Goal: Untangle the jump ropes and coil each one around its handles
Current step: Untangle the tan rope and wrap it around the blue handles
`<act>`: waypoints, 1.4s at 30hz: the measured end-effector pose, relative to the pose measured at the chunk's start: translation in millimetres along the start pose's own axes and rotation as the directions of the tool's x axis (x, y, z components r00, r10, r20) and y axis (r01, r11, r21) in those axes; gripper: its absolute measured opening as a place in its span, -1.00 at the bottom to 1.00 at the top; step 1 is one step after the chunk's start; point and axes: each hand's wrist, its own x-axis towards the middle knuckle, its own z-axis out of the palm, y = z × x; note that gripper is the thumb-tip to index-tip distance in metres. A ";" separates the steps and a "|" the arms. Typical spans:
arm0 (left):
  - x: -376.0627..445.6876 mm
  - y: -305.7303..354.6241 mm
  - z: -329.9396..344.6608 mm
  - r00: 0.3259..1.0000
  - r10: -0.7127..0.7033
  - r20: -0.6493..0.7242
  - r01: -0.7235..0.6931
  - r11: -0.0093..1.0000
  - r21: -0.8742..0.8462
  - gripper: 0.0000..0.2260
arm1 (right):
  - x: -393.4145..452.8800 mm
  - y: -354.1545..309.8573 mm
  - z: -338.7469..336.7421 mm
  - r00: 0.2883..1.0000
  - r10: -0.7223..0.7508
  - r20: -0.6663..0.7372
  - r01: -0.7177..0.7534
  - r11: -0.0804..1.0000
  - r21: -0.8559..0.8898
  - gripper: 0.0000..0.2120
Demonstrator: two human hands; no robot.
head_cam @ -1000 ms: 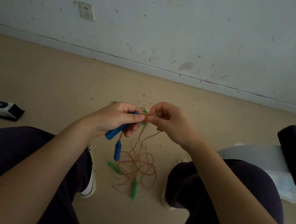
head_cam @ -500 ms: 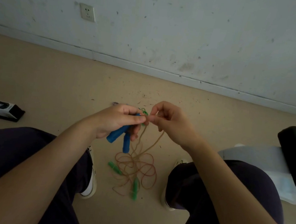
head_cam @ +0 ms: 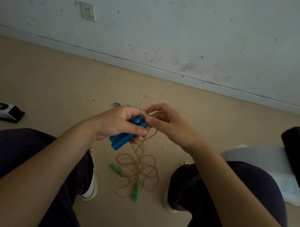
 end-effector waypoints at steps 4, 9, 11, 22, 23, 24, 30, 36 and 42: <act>0.5 -0.7 -0.9 1.000 -0.016 -0.006 0.016 0.998 0.055 -0.76 | 0.6 0.4 -1.3 0.999 -0.020 -0.030 0.016 0.994 -0.109 -0.85; -0.6 0.8 -6.9 0.997 -0.076 -0.003 0.076 0.991 0.114 -0.76 | 1.7 -0.5 -14.1 0.985 -0.012 -0.174 0.008 1.000 -0.021 -0.92; -0.1 1.1 -8.6 0.996 -0.092 -0.020 0.094 0.988 0.122 -0.74 | -1.1 -2.3 -18.6 0.985 -0.003 -0.170 0.004 1.000 0.004 -0.90; -4.0 2.8 -4.5 0.987 -0.120 0.103 0.108 0.988 0.109 -0.65 | -5.8 -6.9 -18.1 0.996 0.005 -0.086 0.000 0.998 0.063 -0.76; -4.0 2.4 -4.8 0.990 -0.109 0.092 0.099 0.990 0.100 -0.65 | -5.2 -6.6 -18.0 0.995 0.001 -0.096 0.005 0.998 0.065 -0.73; -3.4 1.6 -4.8 0.994 -0.087 0.059 0.082 0.994 0.079 -0.66 | -4.6 -6.3 -17.9 0.994 -0.002 -0.112 0.009 0.998 0.063 -0.71; 8.4 -2.4 -14.2 0.833 0.090 -0.546 -0.244 0.945 -0.217 -0.85 | 1.6 0.6 -20.7 0.951 0.041 -0.308 -0.014 0.996 0.090 -0.80; 10.3 -8.1 -13.6 0.828 0.001 -0.560 -0.016 1.000 -0.023 -0.87 | 5.4 7.5 -15.4 0.951 0.017 -0.309 -0.062 0.989 -0.138 -0.95; 9.8 -6.3 -11.7 0.869 -0.030 -0.493 0.015 0.999 -0.035 -0.90 | 2.5 6.8 -9.4 0.953 0.038 -0.301 -0.100 0.977 -0.191 -0.65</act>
